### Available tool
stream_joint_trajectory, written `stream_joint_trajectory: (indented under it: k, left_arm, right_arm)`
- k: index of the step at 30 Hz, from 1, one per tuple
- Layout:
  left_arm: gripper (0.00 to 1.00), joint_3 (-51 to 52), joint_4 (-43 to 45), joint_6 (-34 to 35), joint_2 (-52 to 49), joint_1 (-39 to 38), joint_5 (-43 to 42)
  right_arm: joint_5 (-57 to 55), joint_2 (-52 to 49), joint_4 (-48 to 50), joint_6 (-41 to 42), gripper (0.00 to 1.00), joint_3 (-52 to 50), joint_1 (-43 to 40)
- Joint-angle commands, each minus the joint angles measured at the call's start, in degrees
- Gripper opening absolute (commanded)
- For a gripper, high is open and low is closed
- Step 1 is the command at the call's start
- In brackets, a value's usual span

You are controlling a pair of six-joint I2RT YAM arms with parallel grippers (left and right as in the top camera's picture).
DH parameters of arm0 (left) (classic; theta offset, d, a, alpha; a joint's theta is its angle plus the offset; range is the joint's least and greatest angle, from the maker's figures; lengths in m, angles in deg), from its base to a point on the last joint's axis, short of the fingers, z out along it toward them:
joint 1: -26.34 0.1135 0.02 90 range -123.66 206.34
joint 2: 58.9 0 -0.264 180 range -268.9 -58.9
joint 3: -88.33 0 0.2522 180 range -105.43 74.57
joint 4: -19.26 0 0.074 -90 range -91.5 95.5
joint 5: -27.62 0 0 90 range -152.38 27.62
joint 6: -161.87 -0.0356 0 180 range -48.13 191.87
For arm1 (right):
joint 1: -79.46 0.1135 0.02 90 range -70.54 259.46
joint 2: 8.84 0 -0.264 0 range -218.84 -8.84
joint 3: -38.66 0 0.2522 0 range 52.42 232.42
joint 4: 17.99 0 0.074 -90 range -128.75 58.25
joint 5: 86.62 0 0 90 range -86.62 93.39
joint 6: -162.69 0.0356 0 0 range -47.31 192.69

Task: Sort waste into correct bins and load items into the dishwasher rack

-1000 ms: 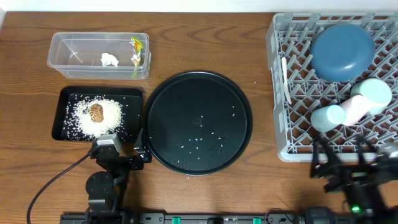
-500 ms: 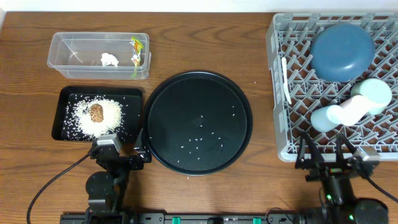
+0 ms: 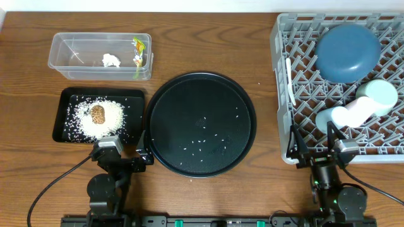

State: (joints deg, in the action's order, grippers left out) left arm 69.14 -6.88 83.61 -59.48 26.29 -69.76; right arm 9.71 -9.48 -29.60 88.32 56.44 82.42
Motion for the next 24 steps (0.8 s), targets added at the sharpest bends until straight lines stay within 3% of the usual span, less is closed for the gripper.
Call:
stream_joint_trajectory:
  k: [1, 7, 11, 14, 24]
  left_arm:
    - [0.98, 1.4, -0.5, -0.8, 0.4, 0.2, -0.6]
    - [0.98, 1.4, -0.5, -0.8, 0.4, 0.2, -0.6]
    - [0.98, 1.4, -0.5, -0.8, 0.4, 0.2, -0.6]
    - [0.98, 1.4, -0.5, -0.8, 0.4, 0.2, -0.6]
    - [0.98, 1.4, -0.5, -0.8, 0.4, 0.2, -0.6]
  right_arm:
    - [-3.4, 0.4, 3.4, -1.8, 0.99, -3.1, -0.9]
    - [-2.9, 0.4, 3.5, -12.6, 0.99, -3.7, -0.8]
    - [-2.9, 0.4, -1.4, -17.3, 0.99, -3.7, -0.8]
    - [-3.1, 0.4, -6.7, -17.7, 0.99, -3.7, -0.8]
    - [-2.9, 0.4, -6.2, -15.9, 0.99, -3.7, -0.7]
